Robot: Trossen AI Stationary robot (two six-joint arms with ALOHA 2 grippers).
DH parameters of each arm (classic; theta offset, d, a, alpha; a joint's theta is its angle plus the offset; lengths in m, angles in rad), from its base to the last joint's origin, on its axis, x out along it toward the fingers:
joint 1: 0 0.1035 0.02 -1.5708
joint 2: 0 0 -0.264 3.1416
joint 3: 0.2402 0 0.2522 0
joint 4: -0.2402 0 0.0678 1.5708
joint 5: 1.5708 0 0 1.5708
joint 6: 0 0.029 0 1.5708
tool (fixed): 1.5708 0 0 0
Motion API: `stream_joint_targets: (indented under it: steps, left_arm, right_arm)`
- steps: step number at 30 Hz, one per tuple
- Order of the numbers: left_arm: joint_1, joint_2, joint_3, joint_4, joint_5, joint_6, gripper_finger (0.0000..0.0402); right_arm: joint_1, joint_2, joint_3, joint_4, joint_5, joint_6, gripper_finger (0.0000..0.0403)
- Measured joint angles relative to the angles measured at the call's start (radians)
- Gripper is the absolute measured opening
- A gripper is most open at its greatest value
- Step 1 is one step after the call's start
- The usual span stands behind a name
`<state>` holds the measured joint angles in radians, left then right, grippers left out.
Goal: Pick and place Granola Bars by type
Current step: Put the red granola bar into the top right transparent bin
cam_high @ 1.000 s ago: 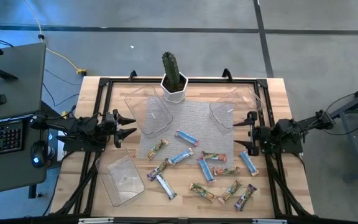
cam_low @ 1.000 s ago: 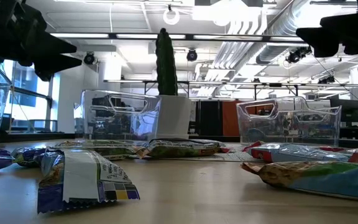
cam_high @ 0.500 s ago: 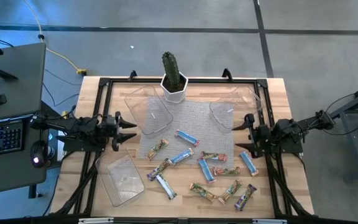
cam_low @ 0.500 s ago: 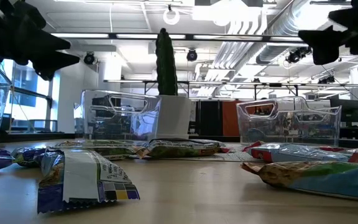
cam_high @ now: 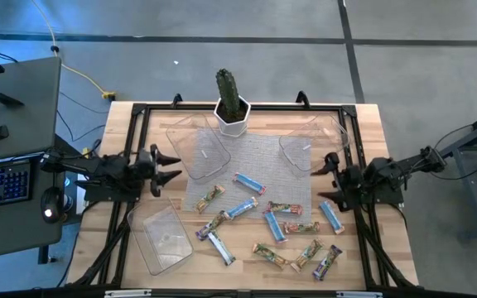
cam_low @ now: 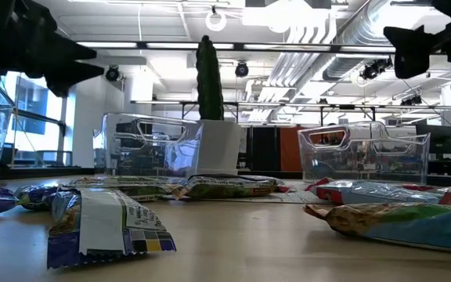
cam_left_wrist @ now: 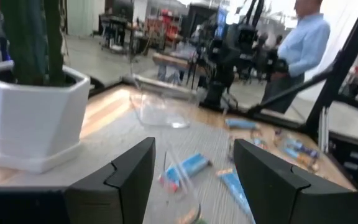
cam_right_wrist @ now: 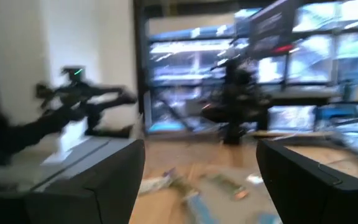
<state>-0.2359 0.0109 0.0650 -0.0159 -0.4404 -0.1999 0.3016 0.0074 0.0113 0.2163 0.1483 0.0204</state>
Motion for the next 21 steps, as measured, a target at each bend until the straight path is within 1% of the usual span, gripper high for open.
stream_joint_targets:
  steps: [2, 5, 8, 10, 11, 12, 13, 15, 17, 19, 21]
  left_arm:
    - [0.000, 0.000, 0.000, 0.034, 0.000, 0.027, 0.0213]
    - [0.000, 0.000, 0.000, 0.055, -0.008, 0.047, 0.0213]
    - [0.000, 0.000, 0.000, 0.067, -0.012, 0.038, 0.0213]
    - [0.000, 0.000, 0.000, 0.063, -0.015, 0.039, 0.0213]
    - [0.000, 0.000, 0.000, 0.062, -0.015, 0.039, 0.0213]
    - [0.000, 0.000, 0.000, 0.063, -0.015, 0.039, 0.0213]
    - [0.000, 0.000, 0.000, 0.065, -0.015, 0.039, 0.0213]
    - [0.000, 0.000, 0.002, 0.066, -0.017, 0.039, 0.0213]
    - [0.000, 0.000, 0.002, 0.075, -0.022, 0.039, 0.0213]
    - [0.000, 0.000, 0.002, 0.096, -0.024, 0.039, 0.0213]
    - [0.000, 0.000, 0.002, 0.134, -0.038, 0.039, 0.0213]
  right_arm:
    - [0.000, 0.000, 0.000, 0.046, 0.100, -0.006, 0.0293]
    - [0.000, 0.000, 0.000, 0.116, 0.248, -0.075, 0.0293]
    - [0.000, 0.000, 0.000, 0.185, 0.365, -0.135, 0.0293]
    - [0.000, 0.000, 0.000, 0.203, 0.438, -0.137, 0.0293]
    - [0.000, 0.000, 0.000, 0.206, 0.458, -0.132, 0.0293]
    - [0.000, 0.000, 0.000, 0.208, 0.459, -0.132, 0.0293]
    - [0.000, 0.000, 0.000, 0.210, 0.438, -0.133, 0.0293]
    - [0.000, 0.000, 0.000, 0.238, 0.355, -0.134, 0.0293]
    - [0.000, 0.006, 0.000, 0.317, 0.279, -0.155, 0.0293]
    - [0.000, 0.027, 0.004, 0.431, 0.238, -0.209, 0.0293]
    - [0.000, 0.060, 0.039, 0.461, 0.229, -0.291, 0.0293]
